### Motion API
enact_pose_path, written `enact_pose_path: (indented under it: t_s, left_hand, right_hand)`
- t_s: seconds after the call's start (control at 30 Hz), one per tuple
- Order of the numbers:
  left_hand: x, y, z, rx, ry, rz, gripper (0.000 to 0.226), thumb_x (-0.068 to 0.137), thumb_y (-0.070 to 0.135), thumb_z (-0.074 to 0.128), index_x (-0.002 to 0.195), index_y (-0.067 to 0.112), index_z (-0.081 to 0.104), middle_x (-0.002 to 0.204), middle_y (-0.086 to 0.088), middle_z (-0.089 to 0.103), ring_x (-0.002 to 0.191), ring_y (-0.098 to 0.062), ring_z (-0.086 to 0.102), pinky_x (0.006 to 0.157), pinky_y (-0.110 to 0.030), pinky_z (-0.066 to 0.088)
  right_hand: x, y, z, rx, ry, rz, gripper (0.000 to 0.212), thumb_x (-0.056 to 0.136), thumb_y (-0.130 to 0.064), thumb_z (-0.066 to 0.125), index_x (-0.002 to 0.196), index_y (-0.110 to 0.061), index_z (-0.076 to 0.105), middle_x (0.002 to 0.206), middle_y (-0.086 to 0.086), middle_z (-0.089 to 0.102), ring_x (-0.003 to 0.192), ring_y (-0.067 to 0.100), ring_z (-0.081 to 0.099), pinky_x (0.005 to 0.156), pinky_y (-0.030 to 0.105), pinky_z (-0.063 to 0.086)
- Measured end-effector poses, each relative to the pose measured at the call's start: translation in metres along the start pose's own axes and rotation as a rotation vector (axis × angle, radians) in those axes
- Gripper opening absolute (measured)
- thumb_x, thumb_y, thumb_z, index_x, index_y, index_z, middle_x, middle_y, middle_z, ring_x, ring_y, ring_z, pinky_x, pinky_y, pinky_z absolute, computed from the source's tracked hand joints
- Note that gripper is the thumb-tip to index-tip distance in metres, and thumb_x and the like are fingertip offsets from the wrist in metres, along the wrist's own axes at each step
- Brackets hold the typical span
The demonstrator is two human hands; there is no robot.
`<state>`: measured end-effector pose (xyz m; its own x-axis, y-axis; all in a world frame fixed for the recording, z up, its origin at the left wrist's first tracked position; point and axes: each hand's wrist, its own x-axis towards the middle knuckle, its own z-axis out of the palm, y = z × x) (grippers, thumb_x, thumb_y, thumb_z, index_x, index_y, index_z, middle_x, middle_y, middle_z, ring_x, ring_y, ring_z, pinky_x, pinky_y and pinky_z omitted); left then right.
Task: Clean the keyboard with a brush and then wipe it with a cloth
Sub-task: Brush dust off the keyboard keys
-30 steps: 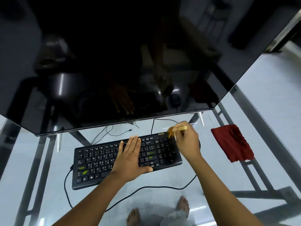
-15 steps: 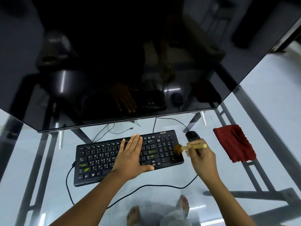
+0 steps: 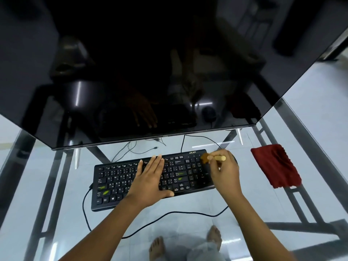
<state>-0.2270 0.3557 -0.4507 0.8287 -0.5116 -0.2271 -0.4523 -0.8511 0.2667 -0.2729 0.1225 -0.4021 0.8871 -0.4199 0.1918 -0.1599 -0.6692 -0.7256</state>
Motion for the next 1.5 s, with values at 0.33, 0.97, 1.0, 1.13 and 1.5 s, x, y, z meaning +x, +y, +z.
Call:
enact_pose_path:
  t_s: [0.33, 0.97, 1.0, 1.13, 1.5]
  left_hand:
    - [0.003, -0.001, 0.0, -0.007, -0.028, -0.005, 0.115, 0.075, 0.077, 0.05, 0.152, 0.017, -0.009, 0.16, 0.003, -0.015, 0.144, -0.011, -0.02, 0.118, -0.048, -0.009]
    - [0.003, 0.001, 0.0, -0.012, -0.052, -0.01, 0.113, 0.077, 0.074, 0.052, 0.152, 0.016, -0.01, 0.159, 0.002, -0.019, 0.143, -0.013, -0.024, 0.118, -0.047, -0.01]
    - [0.003, 0.001, 0.0, -0.014, -0.053, -0.008, 0.113, 0.077, 0.074, 0.052, 0.152, 0.017, -0.01, 0.159, 0.002, -0.019, 0.143, -0.013, -0.024, 0.118, -0.047, -0.01]
    - [0.003, -0.001, 0.001, -0.018, -0.053, -0.002, 0.113, 0.077, 0.074, 0.052, 0.152, 0.017, -0.009, 0.159, 0.002, -0.019, 0.143, -0.013, -0.023, 0.118, -0.047, -0.009]
    - [-0.004, -0.019, -0.006, -0.029, 0.018, -0.02, 0.107, 0.08, 0.074, 0.048, 0.153, 0.013, -0.001, 0.161, -0.002, -0.007, 0.145, -0.013, -0.016, 0.117, -0.046, -0.012]
  right_hand:
    - [-0.067, -0.014, 0.006, 0.061, -0.263, -0.058, 0.022, 0.09, -0.006, 0.061, 0.085, -0.028, 0.06, 0.089, -0.01, 0.063, 0.083, 0.009, 0.064, 0.069, 0.024, 0.052]
    - [0.016, 0.005, -0.008, -0.021, -0.119, 0.106, 0.018, 0.096, -0.007, 0.056, 0.084, -0.02, 0.058, 0.084, -0.002, 0.068, 0.075, 0.008, 0.063, 0.068, 0.016, 0.049]
    - [0.017, 0.002, -0.005, 0.028, -0.163, 0.101, 0.014, 0.097, -0.008, 0.056, 0.085, -0.016, 0.059, 0.082, -0.001, 0.071, 0.075, 0.012, 0.067, 0.07, 0.018, 0.053]
    - [0.022, -0.017, 0.016, 0.03, -0.215, 0.139, 0.016, 0.095, -0.009, 0.057, 0.082, -0.018, 0.058, 0.08, -0.005, 0.069, 0.071, 0.011, 0.066, 0.068, 0.006, 0.048]
    - [0.014, -0.043, 0.047, 0.065, -0.371, -0.072, 0.012, 0.095, -0.004, 0.055, 0.087, -0.012, 0.061, 0.081, 0.004, 0.074, 0.07, 0.007, 0.068, 0.073, 0.023, 0.056]
